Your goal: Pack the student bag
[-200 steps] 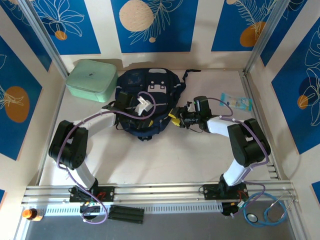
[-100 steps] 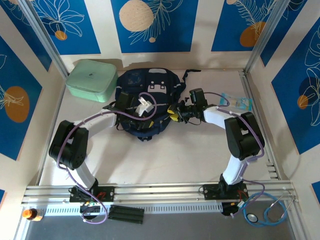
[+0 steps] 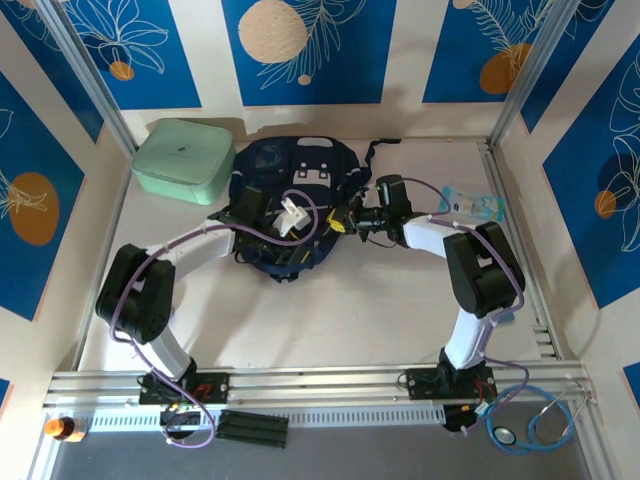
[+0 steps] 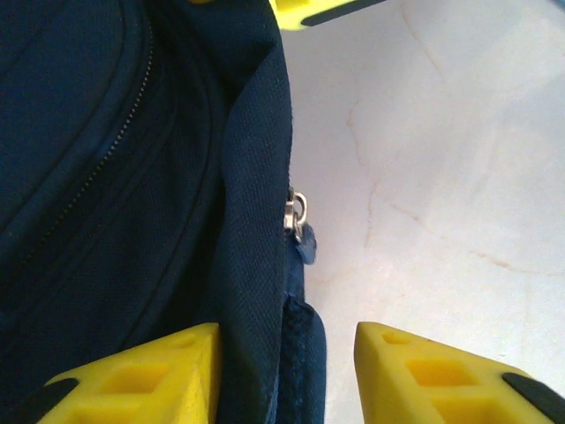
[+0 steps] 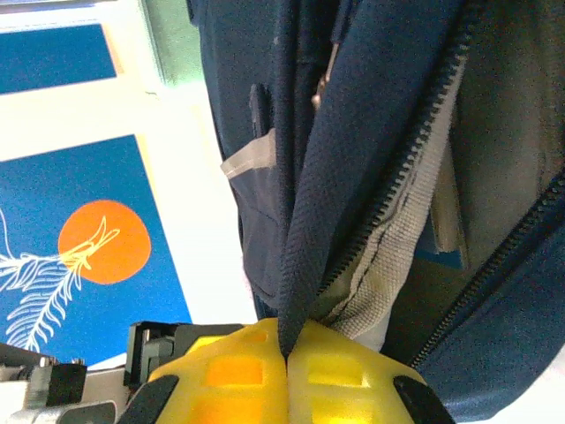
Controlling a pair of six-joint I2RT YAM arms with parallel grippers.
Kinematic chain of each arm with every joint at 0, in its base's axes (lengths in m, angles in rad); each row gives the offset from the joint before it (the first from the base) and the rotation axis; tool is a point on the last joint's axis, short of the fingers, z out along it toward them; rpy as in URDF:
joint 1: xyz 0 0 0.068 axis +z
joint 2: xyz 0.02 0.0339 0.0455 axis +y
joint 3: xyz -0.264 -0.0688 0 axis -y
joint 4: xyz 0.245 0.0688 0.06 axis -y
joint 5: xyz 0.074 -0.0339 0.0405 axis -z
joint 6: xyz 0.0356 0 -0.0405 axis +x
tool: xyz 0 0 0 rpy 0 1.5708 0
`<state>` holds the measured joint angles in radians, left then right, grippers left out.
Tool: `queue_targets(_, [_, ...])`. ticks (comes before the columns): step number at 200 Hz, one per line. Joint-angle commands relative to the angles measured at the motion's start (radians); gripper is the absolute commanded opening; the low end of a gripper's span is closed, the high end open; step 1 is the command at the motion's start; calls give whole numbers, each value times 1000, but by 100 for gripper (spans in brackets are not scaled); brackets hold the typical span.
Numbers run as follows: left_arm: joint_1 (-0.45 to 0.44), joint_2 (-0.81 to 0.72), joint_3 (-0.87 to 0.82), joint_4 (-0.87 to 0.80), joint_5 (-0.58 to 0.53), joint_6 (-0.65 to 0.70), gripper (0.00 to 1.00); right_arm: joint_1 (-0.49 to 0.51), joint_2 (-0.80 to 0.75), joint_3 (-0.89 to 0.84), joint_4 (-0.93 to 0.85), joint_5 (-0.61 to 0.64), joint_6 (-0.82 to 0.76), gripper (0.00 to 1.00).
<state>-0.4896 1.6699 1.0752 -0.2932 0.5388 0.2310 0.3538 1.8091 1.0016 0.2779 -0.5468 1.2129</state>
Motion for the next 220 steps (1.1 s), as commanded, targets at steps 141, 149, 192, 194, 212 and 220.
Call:
queue_targets(141, [-32, 93, 71, -147, -234, 132, 10, 65, 232, 102, 156, 77, -30, 11])
queue_targets(149, [-32, 93, 74, -149, -239, 138, 9, 62, 227, 97, 214, 39, -26, 10])
queue_targets(192, [-33, 70, 104, -165, -325, 200, 11, 59, 152, 85, 233, -39, -48, 6])
queue_targets(194, [-33, 69, 107, -164, -330, 203, 12, 59, 150, 83, 233, -41, -47, 5])
queue_targets(212, [-33, 39, 108, -161, -370, 243, 25, 54, 128, 66, 234, -48, -36, 5])
queue_targets(220, [-32, 32, 111, -169, -384, 266, 30, 50, 117, 56, 234, -51, -30, 4])
